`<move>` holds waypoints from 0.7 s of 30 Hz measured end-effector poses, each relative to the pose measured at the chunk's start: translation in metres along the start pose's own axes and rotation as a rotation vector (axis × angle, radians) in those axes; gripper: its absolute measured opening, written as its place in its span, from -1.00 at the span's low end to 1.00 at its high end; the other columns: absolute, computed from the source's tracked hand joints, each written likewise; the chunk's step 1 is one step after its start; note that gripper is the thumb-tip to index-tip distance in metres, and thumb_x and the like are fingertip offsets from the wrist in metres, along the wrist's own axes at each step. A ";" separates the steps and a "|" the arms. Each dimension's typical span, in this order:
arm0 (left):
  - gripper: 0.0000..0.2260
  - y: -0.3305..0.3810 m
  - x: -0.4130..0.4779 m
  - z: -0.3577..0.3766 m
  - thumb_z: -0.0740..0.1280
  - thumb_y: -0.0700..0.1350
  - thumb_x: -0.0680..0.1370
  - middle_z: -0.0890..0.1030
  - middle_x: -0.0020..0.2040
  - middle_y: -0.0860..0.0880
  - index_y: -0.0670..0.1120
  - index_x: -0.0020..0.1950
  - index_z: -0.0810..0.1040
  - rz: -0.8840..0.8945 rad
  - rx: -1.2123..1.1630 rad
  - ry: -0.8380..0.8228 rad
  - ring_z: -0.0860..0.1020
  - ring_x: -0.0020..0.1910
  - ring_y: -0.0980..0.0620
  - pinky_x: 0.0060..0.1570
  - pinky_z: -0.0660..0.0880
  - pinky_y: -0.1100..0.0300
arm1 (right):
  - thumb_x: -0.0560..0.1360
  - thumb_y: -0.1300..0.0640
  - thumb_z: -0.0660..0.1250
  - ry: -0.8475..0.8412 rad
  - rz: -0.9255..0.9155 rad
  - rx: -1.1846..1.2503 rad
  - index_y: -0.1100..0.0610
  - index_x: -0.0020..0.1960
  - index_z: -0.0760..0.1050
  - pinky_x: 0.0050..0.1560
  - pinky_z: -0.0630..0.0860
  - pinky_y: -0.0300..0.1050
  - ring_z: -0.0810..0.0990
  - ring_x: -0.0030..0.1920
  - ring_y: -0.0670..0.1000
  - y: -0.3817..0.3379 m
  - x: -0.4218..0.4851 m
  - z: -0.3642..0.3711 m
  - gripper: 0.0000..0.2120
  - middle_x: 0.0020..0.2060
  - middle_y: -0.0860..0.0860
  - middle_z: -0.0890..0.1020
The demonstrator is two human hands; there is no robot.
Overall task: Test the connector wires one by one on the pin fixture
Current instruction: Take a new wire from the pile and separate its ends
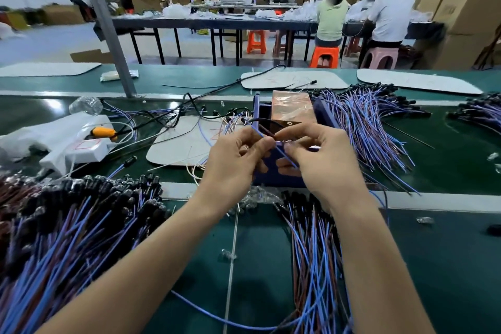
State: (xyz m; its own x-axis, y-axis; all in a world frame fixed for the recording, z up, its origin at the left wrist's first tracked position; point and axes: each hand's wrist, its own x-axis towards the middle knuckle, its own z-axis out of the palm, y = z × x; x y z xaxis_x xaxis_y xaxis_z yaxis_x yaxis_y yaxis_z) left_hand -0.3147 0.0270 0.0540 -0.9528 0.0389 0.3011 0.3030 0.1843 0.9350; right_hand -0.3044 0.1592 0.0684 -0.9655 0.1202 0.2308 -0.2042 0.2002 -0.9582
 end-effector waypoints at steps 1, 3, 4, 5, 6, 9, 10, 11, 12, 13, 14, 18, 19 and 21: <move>-0.82 0.000 0.000 0.001 0.29 -0.18 0.59 0.54 -0.36 0.00 -0.04 -0.22 0.50 -0.006 -0.044 0.009 0.48 -0.45 0.11 -0.44 0.41 0.26 | 0.51 0.40 0.30 0.029 0.009 -0.005 0.02 -0.21 0.60 -0.26 0.66 -0.03 0.68 -0.40 0.02 0.001 0.001 -0.002 -0.69 -0.41 0.01 0.59; -0.84 0.002 0.001 0.002 0.18 -0.18 0.64 0.59 -0.21 -0.03 -0.09 -0.13 0.44 -0.036 -0.210 0.009 0.53 -0.43 0.12 -0.44 0.46 0.30 | 0.52 0.40 0.25 0.078 0.026 -0.037 0.01 -0.19 0.56 -0.29 0.65 -0.06 0.67 -0.41 -0.01 0.004 0.004 -0.010 -0.68 -0.36 0.03 0.55; -0.84 0.003 0.001 0.002 0.13 -0.17 0.66 0.62 -0.15 -0.05 -0.11 -0.11 0.40 -0.065 -0.306 -0.001 0.56 -0.43 0.11 -0.45 0.47 0.32 | 0.52 0.40 0.23 0.094 0.038 -0.065 0.01 -0.18 0.54 -0.31 0.64 -0.08 0.66 -0.43 -0.03 0.005 0.006 -0.016 -0.68 -0.35 0.03 0.53; -0.83 0.004 0.001 0.003 0.09 -0.17 0.67 0.66 -0.14 -0.07 -0.11 -0.11 0.37 -0.094 -0.391 -0.019 0.57 -0.44 0.09 -0.45 0.48 0.32 | 0.52 0.40 0.20 0.100 0.057 -0.088 0.01 -0.17 0.52 -0.35 0.62 -0.10 0.64 -0.46 -0.05 0.007 0.008 -0.023 -0.69 -0.34 0.03 0.51; -0.82 0.005 0.001 0.003 0.07 -0.17 0.67 0.67 -0.20 -0.08 -0.12 -0.11 0.36 -0.113 -0.448 -0.041 0.57 -0.44 0.07 -0.44 0.48 0.32 | 0.52 0.39 0.17 0.099 0.087 -0.099 0.01 -0.16 0.49 -0.39 0.59 -0.12 0.61 -0.50 -0.07 0.009 0.009 -0.031 -0.69 -0.33 0.05 0.49; -0.81 0.000 0.000 0.003 0.11 -0.20 0.66 0.63 -0.37 0.00 -0.14 -0.08 0.48 -0.101 -0.405 -0.059 0.52 -0.45 0.13 -0.40 0.47 0.34 | 0.55 0.37 0.11 0.076 0.199 -0.090 0.07 -0.12 0.46 -0.48 0.54 -0.16 0.55 -0.57 -0.08 0.017 0.012 -0.051 -0.73 -0.30 0.08 0.45; -0.80 -0.002 0.000 0.002 0.14 -0.20 0.65 0.59 -0.39 0.04 -0.13 -0.05 0.53 -0.092 -0.350 -0.044 0.47 -0.47 0.15 -0.41 0.45 0.36 | 0.54 0.38 0.09 0.067 0.227 -0.082 0.09 -0.12 0.46 -0.50 0.54 -0.16 0.53 -0.58 -0.07 0.020 0.012 -0.057 -0.73 -0.30 0.09 0.44; -0.80 -0.005 0.001 0.002 0.16 -0.21 0.65 0.55 -0.41 0.07 -0.11 -0.01 0.57 -0.088 -0.295 -0.029 0.43 -0.48 0.16 -0.42 0.42 0.36 | 0.54 0.39 0.08 0.061 0.250 -0.077 0.12 -0.13 0.46 -0.50 0.55 -0.17 0.52 -0.58 -0.06 0.023 0.013 -0.062 -0.73 -0.31 0.10 0.44; -0.81 -0.008 0.002 0.001 0.17 -0.21 0.64 0.52 -0.43 0.09 -0.10 0.04 0.59 -0.089 -0.248 -0.020 0.39 -0.49 0.17 -0.45 0.39 0.37 | 0.53 0.40 0.08 0.061 0.267 -0.077 0.13 -0.14 0.46 -0.50 0.56 -0.18 0.52 -0.58 -0.06 0.026 0.013 -0.066 -0.73 -0.31 0.10 0.43; -0.81 -0.010 0.003 0.001 0.19 -0.22 0.63 0.50 -0.44 0.10 -0.09 0.10 0.59 -0.092 -0.210 -0.018 0.36 -0.50 0.17 -0.47 0.37 0.36 | 0.52 0.41 0.08 0.068 0.281 -0.079 0.13 -0.15 0.46 -0.50 0.56 -0.19 0.52 -0.58 -0.06 0.029 0.014 -0.069 -0.73 -0.31 0.11 0.43; -0.81 -0.012 0.003 0.001 0.20 -0.23 0.63 0.49 -0.45 0.11 -0.09 0.14 0.58 -0.094 -0.175 -0.019 0.35 -0.50 0.17 -0.48 0.37 0.35 | 0.52 0.42 0.08 0.078 0.290 -0.080 0.14 -0.16 0.45 -0.50 0.56 -0.19 0.52 -0.58 -0.06 0.032 0.014 -0.071 -0.72 -0.32 0.10 0.43; -0.89 -0.018 0.003 0.002 0.26 -0.24 0.60 0.56 -0.44 0.04 -0.09 0.11 0.42 -0.078 -0.079 -0.019 0.39 -0.51 0.13 -0.46 0.42 0.28 | 0.51 0.44 0.10 0.108 0.282 -0.058 0.14 -0.16 0.47 -0.51 0.53 -0.20 0.53 -0.57 -0.07 0.042 0.017 -0.071 -0.72 -0.32 0.11 0.45; -0.91 -0.019 0.003 0.002 0.26 -0.24 0.60 0.56 -0.43 0.03 -0.10 0.05 0.39 -0.072 -0.075 -0.018 0.40 -0.51 0.13 -0.45 0.43 0.27 | 0.51 0.44 0.11 0.115 0.276 -0.050 0.14 -0.16 0.47 -0.51 0.52 -0.21 0.53 -0.56 -0.07 0.043 0.018 -0.070 -0.72 -0.31 0.12 0.46; -0.90 -0.021 0.003 0.003 0.26 -0.24 0.60 0.56 -0.42 0.03 -0.09 -0.06 0.37 -0.049 -0.048 -0.013 0.43 -0.49 0.12 -0.45 0.45 0.27 | 0.52 0.44 0.13 0.120 0.275 -0.038 0.14 -0.15 0.47 -0.51 0.51 -0.22 0.53 -0.56 -0.08 0.047 0.019 -0.068 -0.73 -0.29 0.13 0.47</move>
State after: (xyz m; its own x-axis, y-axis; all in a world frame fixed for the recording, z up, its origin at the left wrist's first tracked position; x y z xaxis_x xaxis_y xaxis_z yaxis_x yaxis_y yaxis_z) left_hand -0.3240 0.0258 0.0349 -0.9665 0.0439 0.2530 0.2567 0.1394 0.9564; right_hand -0.3216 0.2373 0.0396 -0.9573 0.2886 -0.0158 0.0706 0.1805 -0.9810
